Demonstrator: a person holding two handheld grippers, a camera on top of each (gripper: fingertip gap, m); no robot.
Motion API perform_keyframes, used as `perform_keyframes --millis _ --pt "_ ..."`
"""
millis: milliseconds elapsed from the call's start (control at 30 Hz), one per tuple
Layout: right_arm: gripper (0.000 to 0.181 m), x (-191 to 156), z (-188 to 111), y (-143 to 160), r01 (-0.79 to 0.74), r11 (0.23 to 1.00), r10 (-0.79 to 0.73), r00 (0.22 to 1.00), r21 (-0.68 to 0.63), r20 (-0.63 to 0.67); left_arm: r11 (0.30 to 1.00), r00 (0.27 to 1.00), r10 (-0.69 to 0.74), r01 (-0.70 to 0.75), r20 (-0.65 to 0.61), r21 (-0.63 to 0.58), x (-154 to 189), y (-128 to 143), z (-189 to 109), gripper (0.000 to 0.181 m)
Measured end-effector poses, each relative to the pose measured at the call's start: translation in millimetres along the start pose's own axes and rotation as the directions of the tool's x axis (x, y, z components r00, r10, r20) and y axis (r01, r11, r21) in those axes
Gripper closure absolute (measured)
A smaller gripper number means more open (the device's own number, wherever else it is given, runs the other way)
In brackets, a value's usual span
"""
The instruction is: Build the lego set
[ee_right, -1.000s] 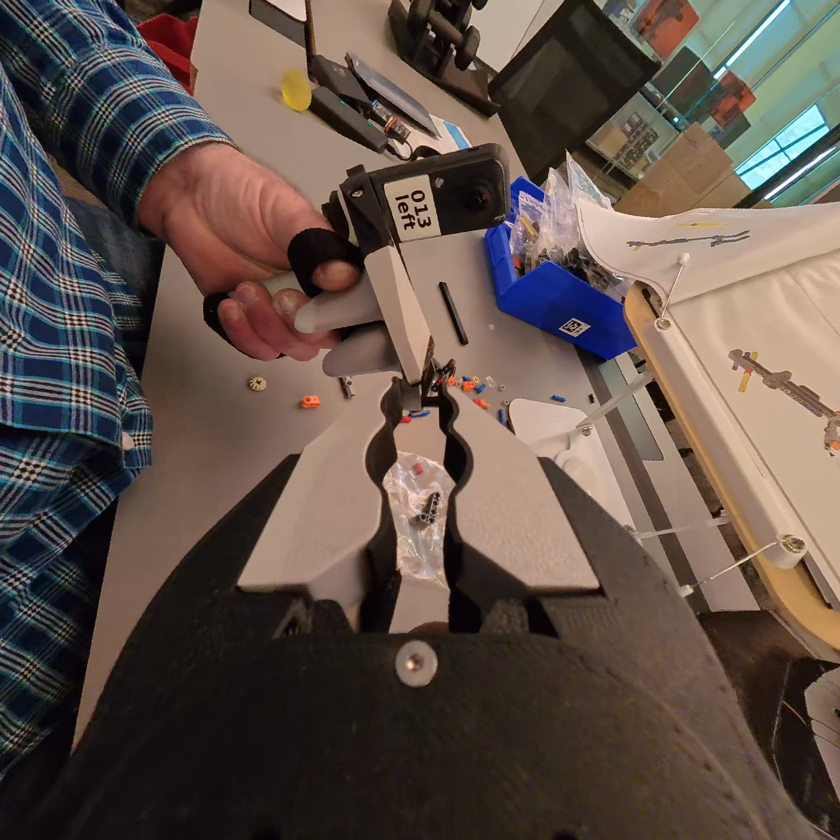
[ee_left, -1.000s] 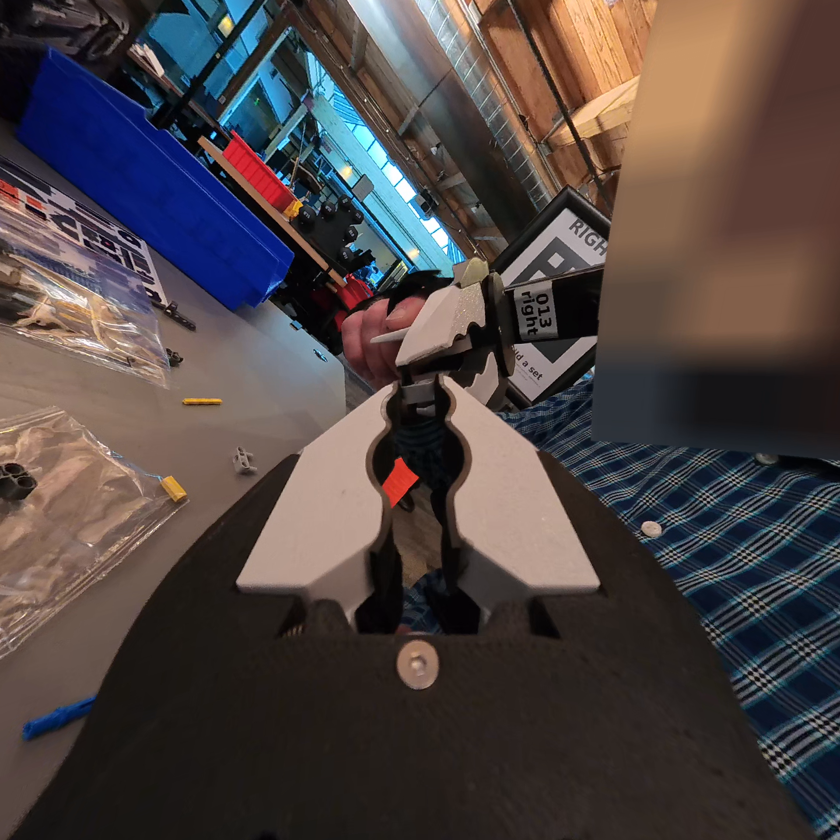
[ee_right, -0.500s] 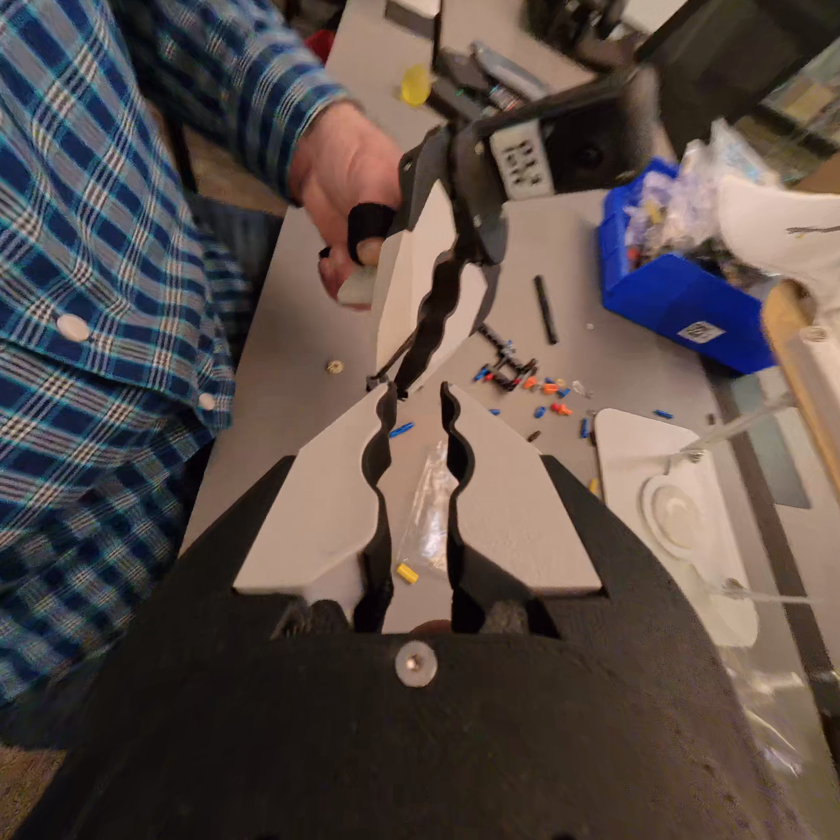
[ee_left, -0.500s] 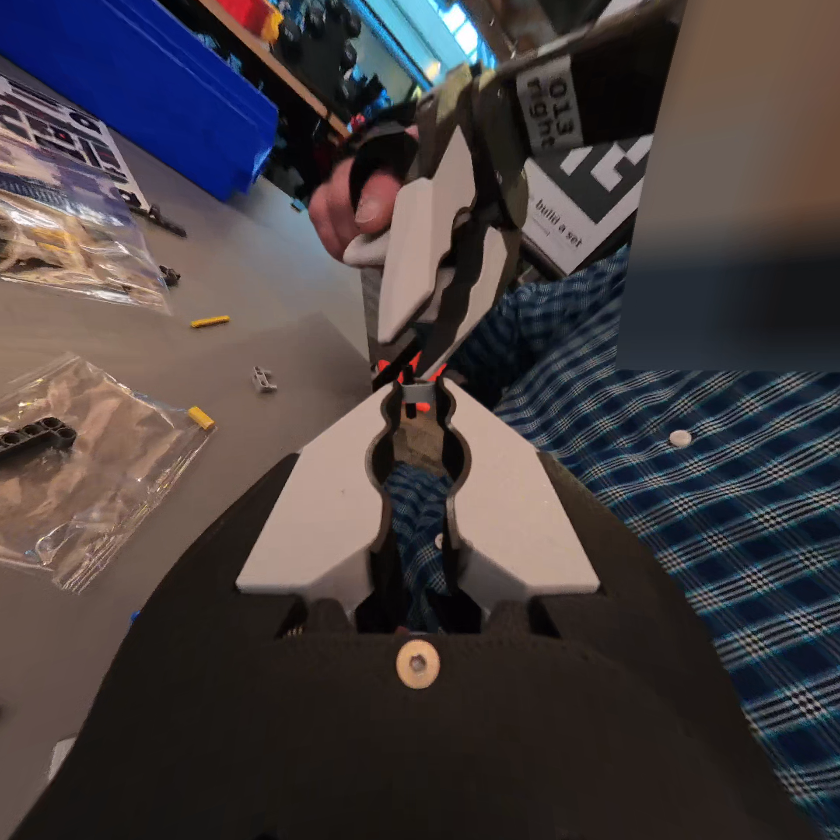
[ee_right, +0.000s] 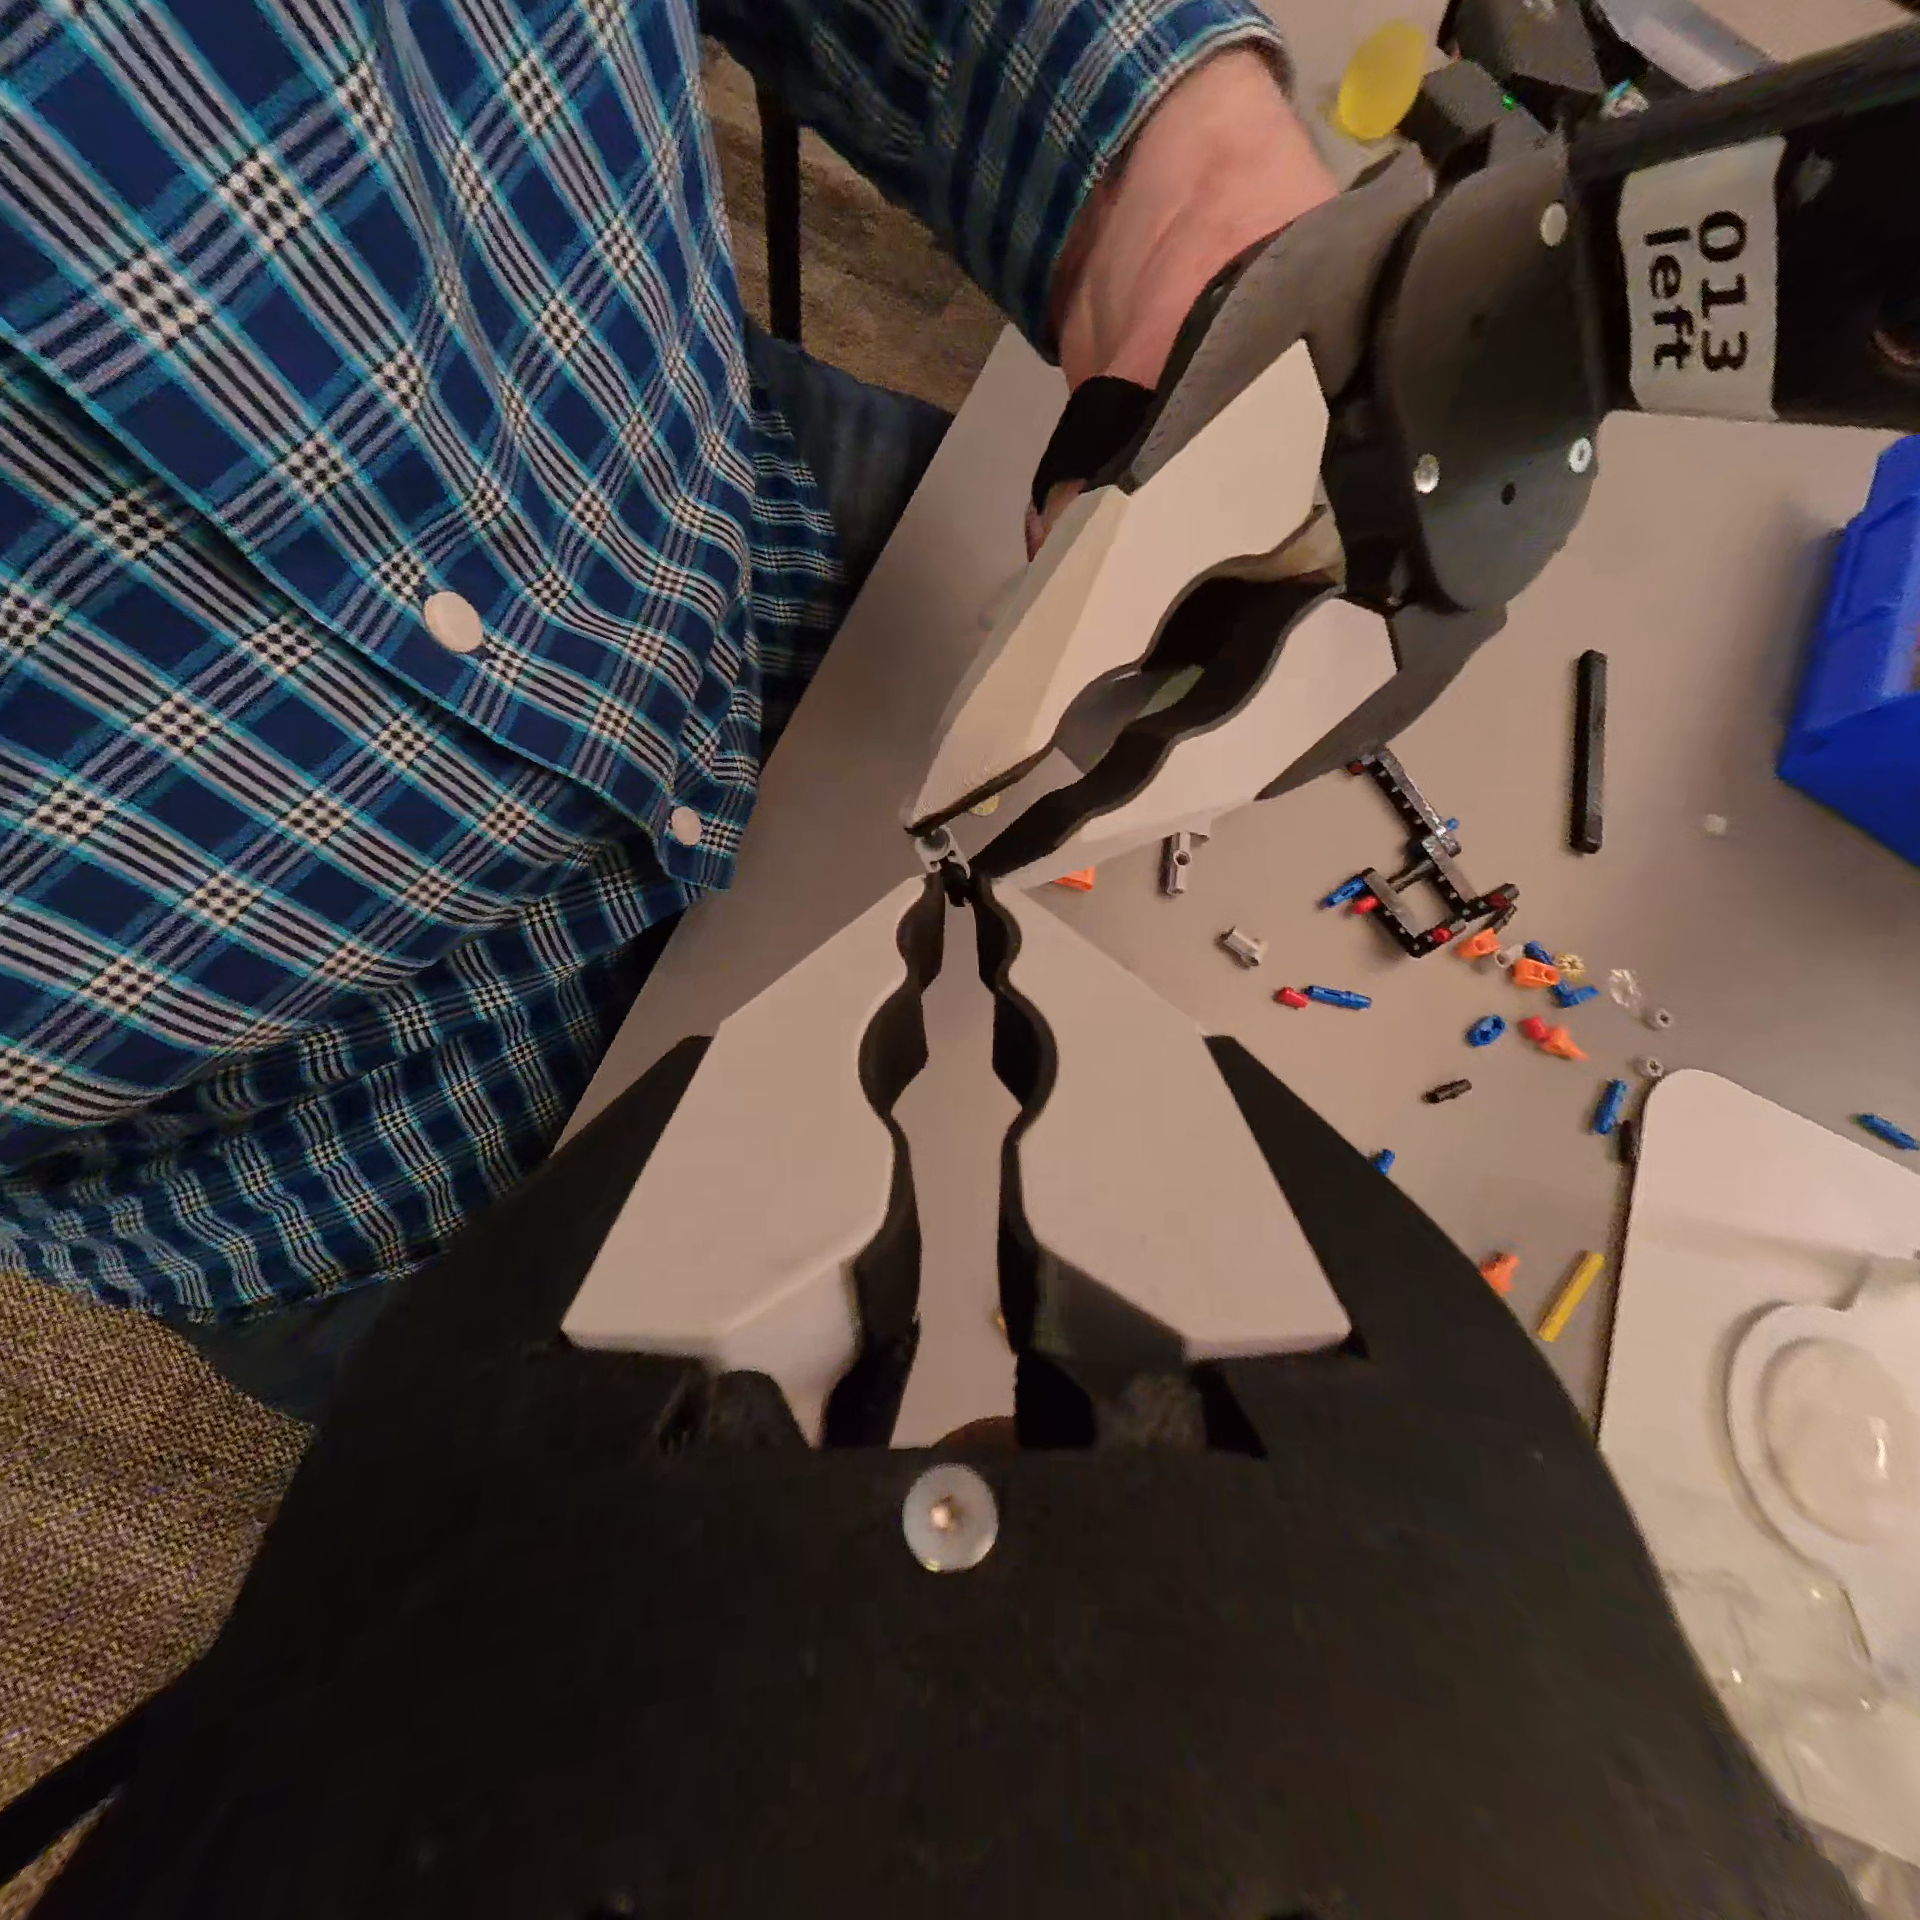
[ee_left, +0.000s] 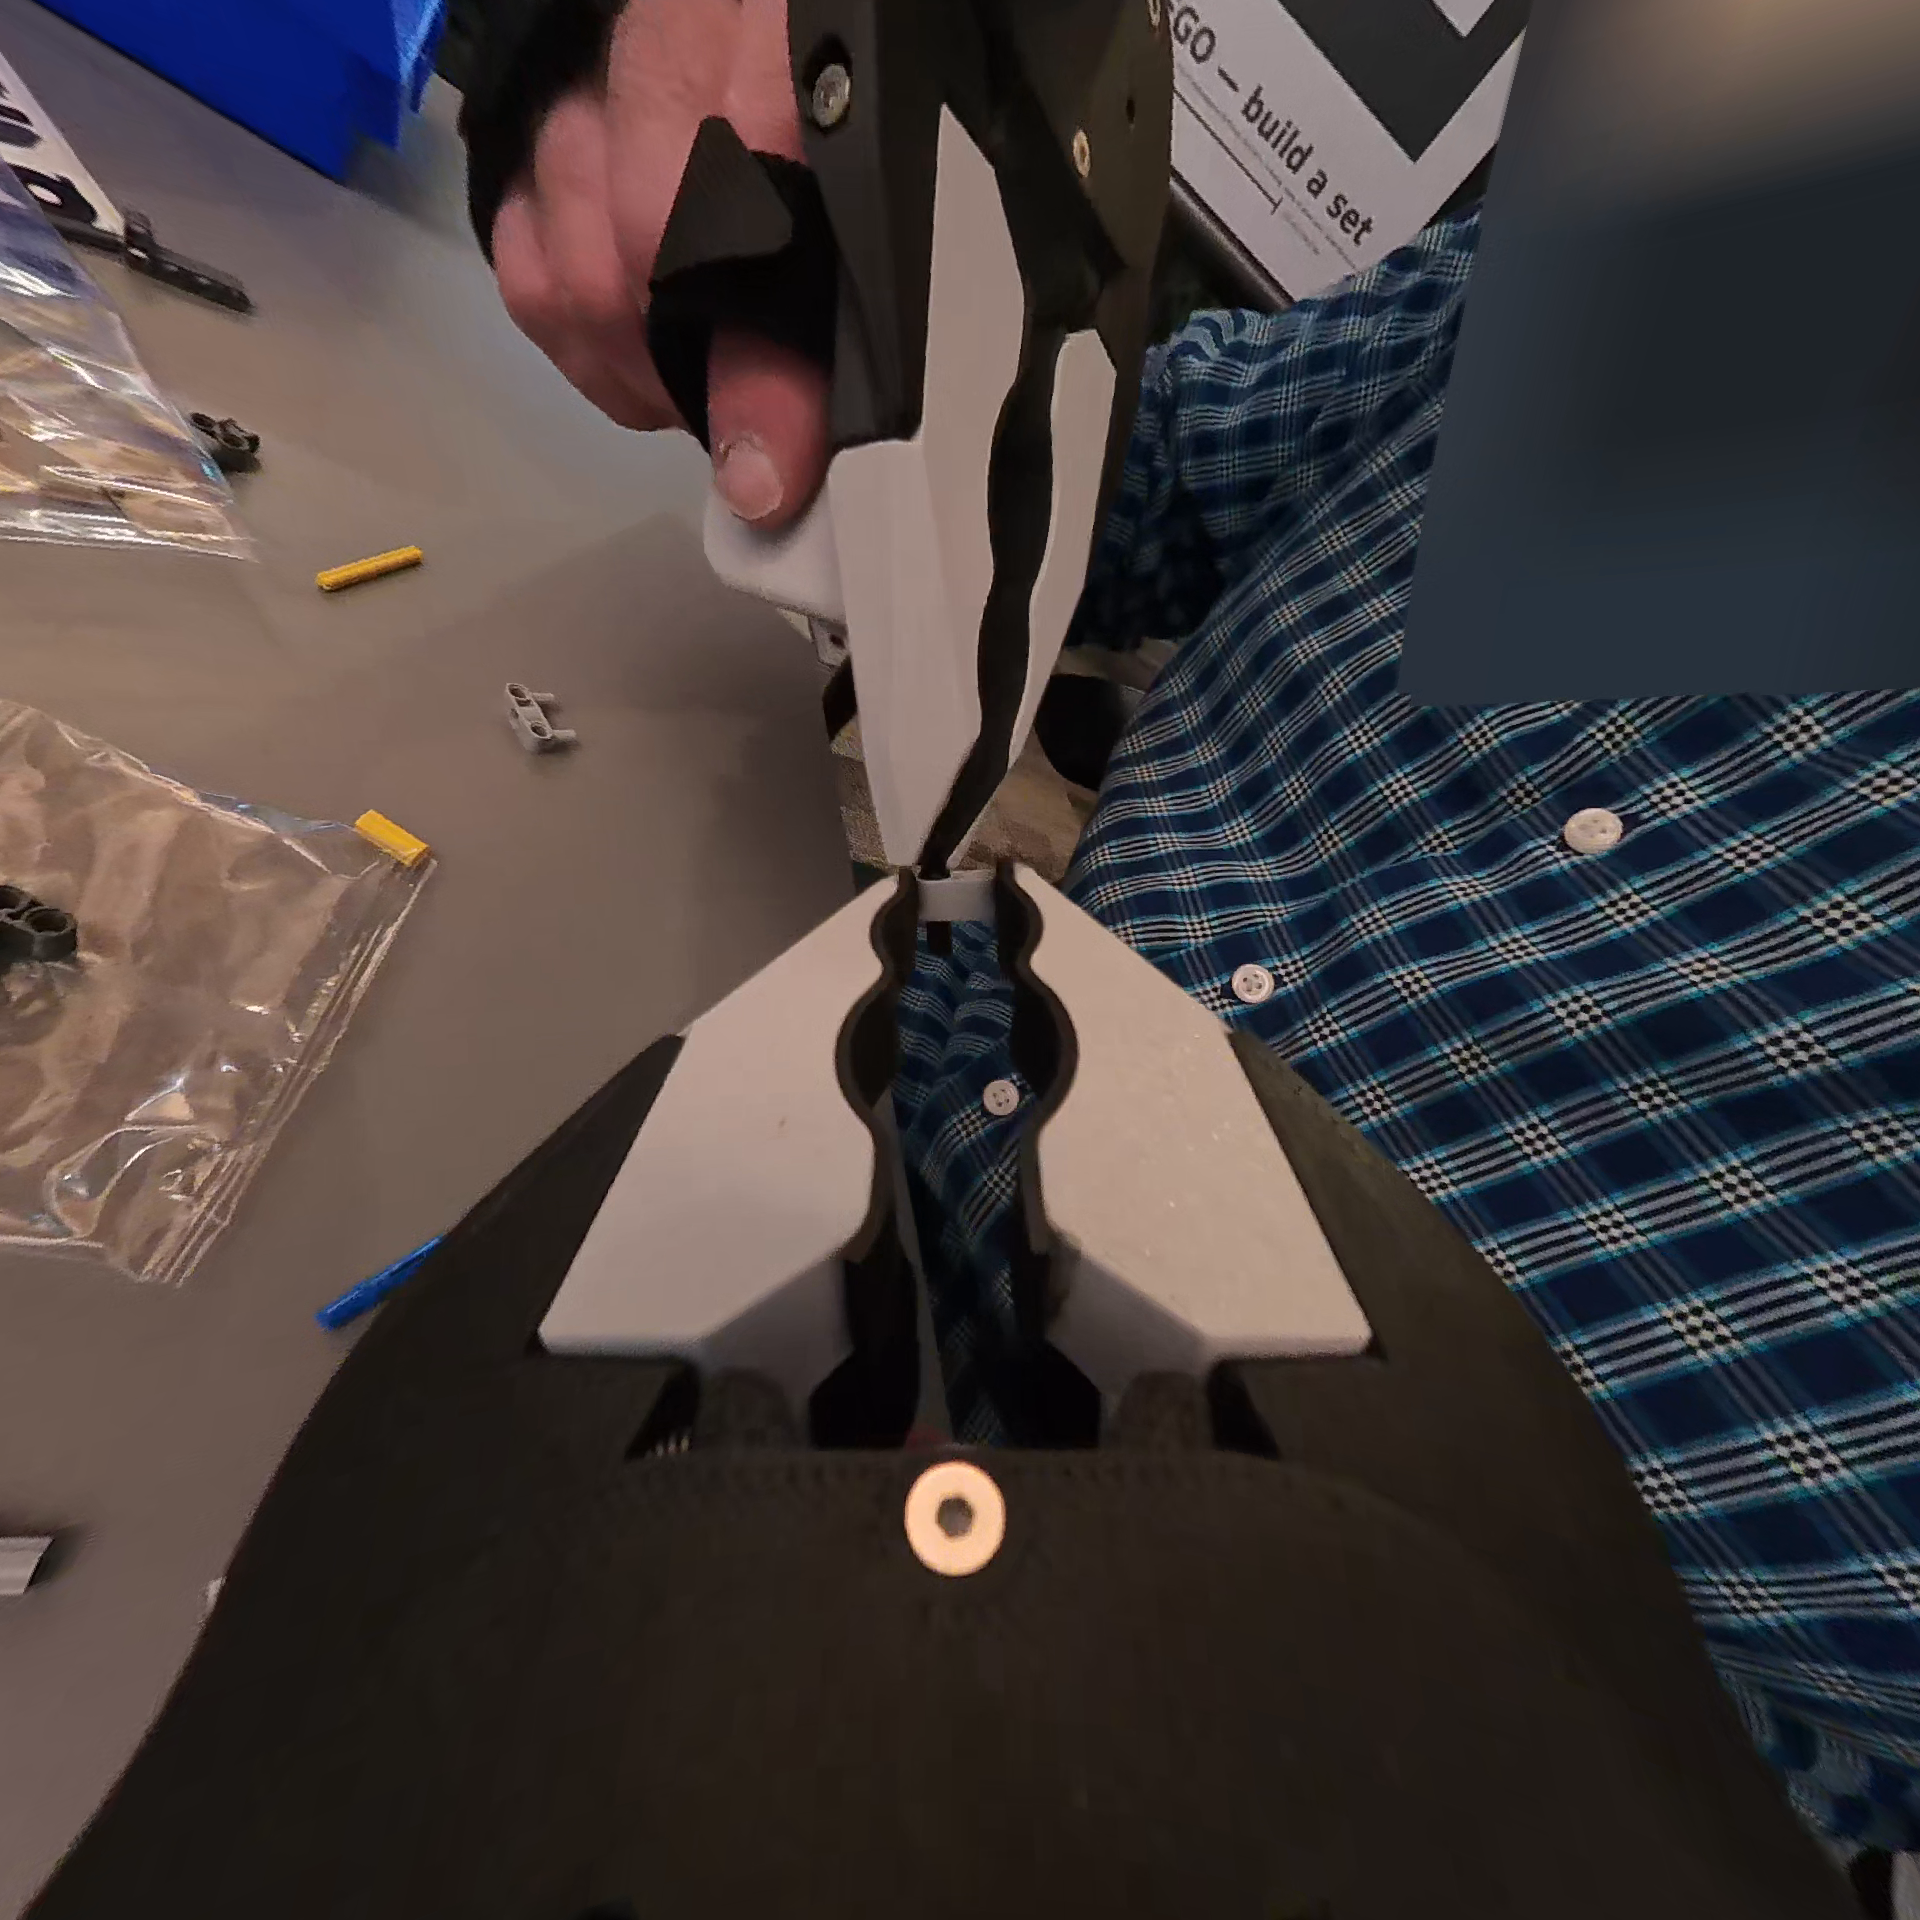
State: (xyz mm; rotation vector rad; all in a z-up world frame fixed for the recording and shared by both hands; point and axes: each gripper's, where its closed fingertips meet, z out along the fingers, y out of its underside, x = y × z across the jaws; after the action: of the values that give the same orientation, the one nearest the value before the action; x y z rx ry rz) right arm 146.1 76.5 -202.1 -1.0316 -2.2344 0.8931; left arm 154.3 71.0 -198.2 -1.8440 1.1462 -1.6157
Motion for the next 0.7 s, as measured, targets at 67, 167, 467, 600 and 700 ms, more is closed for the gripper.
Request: perform_keyframes --millis 67,167,467,600,700 --pt "0.178 -2 2 1 0.01 1.0 -0.01 1.0 -0.008 0.011 1.0 1.0 0.001 -0.001 -0.005 -0.021 0 3 1 0.169" --pt "0.179 -3 3 2 -0.006 1.0 0.006 1.0 0.002 0.01 1.0 1.0 -0.016 0.015 -0.013 -0.018 0 4 1 0.169" --pt "0.179 18 12 15 -0.175 0.98 0.183 0.98 0.096 -0.081 0.999 0.969 -0.023 0.01 0.246 0.052 -17 15 -48 0.148" --pt "0.179 31 22 25 -0.254 0.959 0.269 0.956 0.125 -0.116 0.998 0.853 0.045 -0.011 0.519 -0.067 -47 46 -84 0.136" --pt "0.18 43 27 31 -0.334 0.928 0.355 0.926 0.165 -0.124 0.98 0.739 0.152 -0.028 0.656 -0.195 -68 63 -102 0.135"
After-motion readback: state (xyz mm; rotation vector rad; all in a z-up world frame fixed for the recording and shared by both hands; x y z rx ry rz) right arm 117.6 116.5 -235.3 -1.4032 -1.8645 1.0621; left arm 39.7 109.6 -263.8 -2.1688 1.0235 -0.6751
